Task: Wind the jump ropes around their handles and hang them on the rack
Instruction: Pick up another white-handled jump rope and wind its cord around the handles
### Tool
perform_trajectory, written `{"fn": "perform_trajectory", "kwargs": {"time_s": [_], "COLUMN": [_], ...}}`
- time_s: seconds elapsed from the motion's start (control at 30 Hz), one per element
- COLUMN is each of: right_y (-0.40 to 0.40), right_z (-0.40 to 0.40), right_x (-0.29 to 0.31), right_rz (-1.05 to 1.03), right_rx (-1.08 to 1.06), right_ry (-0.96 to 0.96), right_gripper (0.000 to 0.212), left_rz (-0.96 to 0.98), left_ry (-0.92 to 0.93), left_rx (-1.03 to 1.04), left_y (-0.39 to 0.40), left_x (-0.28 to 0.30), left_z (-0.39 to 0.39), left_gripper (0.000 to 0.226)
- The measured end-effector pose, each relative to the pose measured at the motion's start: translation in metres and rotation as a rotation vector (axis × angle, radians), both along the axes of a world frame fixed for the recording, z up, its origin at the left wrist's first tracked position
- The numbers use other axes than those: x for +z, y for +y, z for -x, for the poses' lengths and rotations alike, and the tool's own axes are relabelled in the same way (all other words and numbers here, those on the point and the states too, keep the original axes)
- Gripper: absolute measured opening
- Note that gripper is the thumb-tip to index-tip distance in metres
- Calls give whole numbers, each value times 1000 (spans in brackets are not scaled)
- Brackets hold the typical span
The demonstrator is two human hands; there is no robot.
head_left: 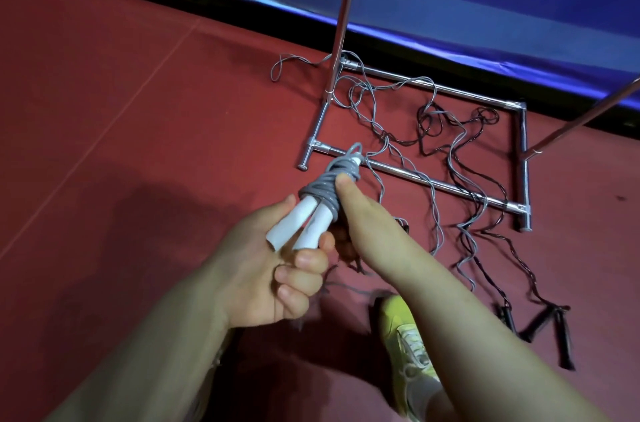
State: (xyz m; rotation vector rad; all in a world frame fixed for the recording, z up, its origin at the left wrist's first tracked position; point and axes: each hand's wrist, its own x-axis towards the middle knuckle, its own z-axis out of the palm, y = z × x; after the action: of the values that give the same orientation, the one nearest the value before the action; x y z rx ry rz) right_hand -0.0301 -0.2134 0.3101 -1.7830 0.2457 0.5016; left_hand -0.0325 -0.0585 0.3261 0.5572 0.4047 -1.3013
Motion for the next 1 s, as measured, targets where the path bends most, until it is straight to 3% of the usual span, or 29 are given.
{"fn": "perform_trajectory", "kwargs": {"time_s": [0.07, 0.23, 0.37, 0.5, 0.57, 0.73, 0.83, 1.0], "right_y": [1, -1, -2, -2, -2, -4, -5, -4], "right_z": [0, -1, 2, 2, 1, 0, 1, 0], "right_x": [2, 3, 6, 6, 7, 14, 12, 10], "right_rz": [29, 228, 317, 422, 443, 398, 359, 330], "right_rx": [24, 119, 46, 112, 129, 168, 140, 46], "right_ry": [39, 121, 202, 230, 236, 228, 256, 106], "right_gripper": [55, 58, 41, 56, 60, 44, 60, 60], "left_rz": [-185, -399, -586, -687, -759, -977, -1002, -887], "left_ry": [8, -76, -250, -313, -356, -587, -637, -662], "left_rx": [55, -27, -113, -130, -140, -214, -224, -139], "left_y": [-3, -8, -15, -19, -20, -21, -21, -19], "left_x": [6, 4, 1, 1, -1, -9, -8, -5], "left_z": [1, 3, 6, 7, 8, 13, 14, 11], "left_gripper": [51, 58, 61, 65, 66, 58, 54, 46]}}
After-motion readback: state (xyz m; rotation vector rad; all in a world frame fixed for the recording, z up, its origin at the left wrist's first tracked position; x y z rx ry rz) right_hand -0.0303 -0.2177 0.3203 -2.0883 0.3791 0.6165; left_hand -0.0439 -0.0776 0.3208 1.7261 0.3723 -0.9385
